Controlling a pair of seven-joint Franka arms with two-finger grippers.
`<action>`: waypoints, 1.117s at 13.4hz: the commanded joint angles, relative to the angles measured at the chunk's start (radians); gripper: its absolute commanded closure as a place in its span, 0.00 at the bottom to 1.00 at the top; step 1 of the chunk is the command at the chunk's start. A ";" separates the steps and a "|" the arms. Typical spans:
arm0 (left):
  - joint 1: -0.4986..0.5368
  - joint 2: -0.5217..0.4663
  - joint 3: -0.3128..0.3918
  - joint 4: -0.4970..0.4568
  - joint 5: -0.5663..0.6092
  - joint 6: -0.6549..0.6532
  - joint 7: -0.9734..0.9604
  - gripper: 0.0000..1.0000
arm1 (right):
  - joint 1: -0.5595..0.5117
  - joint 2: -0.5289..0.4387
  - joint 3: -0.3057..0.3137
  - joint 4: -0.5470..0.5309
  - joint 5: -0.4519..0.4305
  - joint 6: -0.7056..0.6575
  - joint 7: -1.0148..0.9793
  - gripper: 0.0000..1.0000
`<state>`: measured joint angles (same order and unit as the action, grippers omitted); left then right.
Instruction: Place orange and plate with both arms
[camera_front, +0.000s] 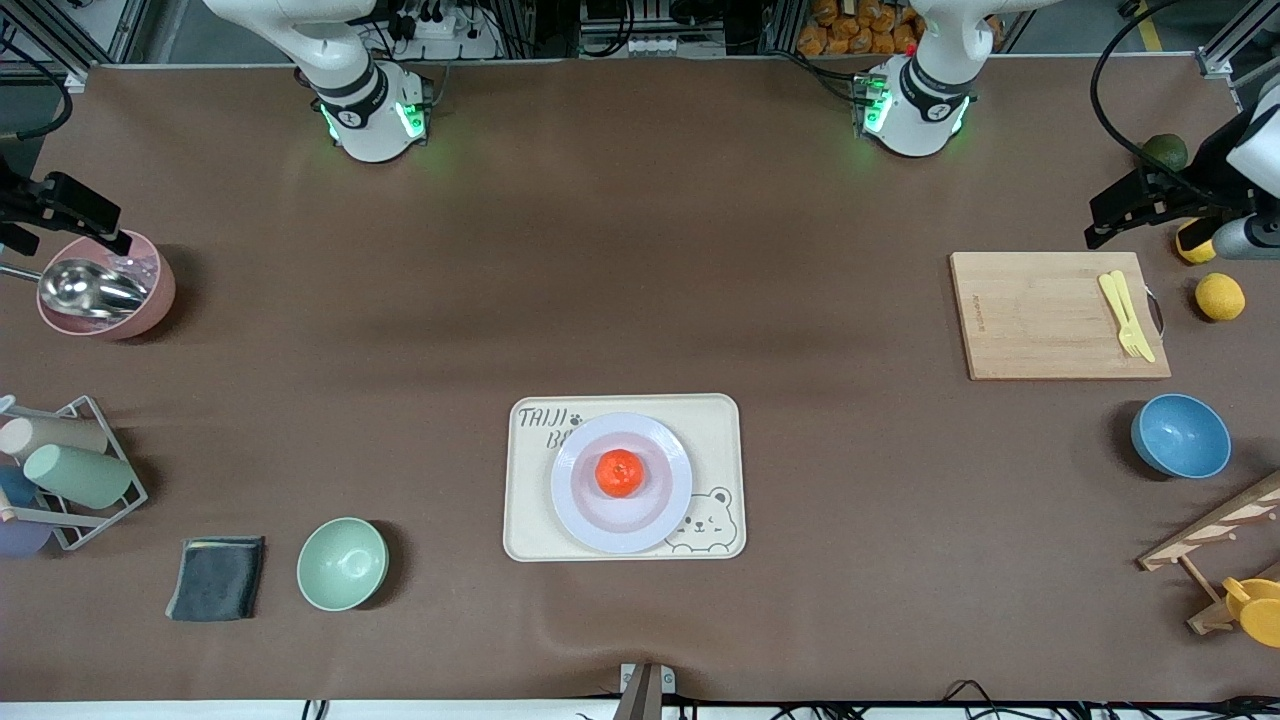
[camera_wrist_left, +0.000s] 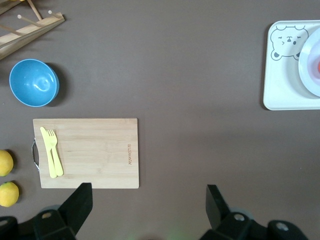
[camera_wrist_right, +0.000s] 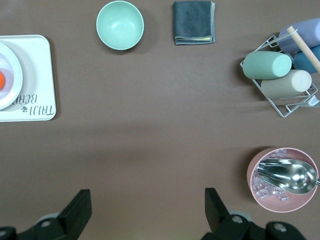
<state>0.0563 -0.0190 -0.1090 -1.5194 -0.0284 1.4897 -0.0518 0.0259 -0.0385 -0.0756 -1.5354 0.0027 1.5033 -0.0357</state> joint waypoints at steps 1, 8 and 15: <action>-0.052 -0.006 0.048 0.001 0.010 0.006 -0.013 0.00 | -0.018 -0.015 0.014 -0.003 -0.006 -0.008 -0.013 0.00; -0.135 -0.007 0.115 0.002 0.022 -0.002 -0.048 0.00 | -0.018 -0.015 0.011 -0.009 -0.006 -0.006 -0.013 0.00; -0.128 -0.007 0.140 0.025 0.024 -0.025 -0.011 0.00 | -0.018 -0.014 0.011 -0.009 -0.006 -0.009 -0.013 0.00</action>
<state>-0.0636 -0.0191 0.0225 -1.5121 -0.0239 1.4904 -0.0774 0.0258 -0.0385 -0.0768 -1.5362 0.0027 1.5009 -0.0357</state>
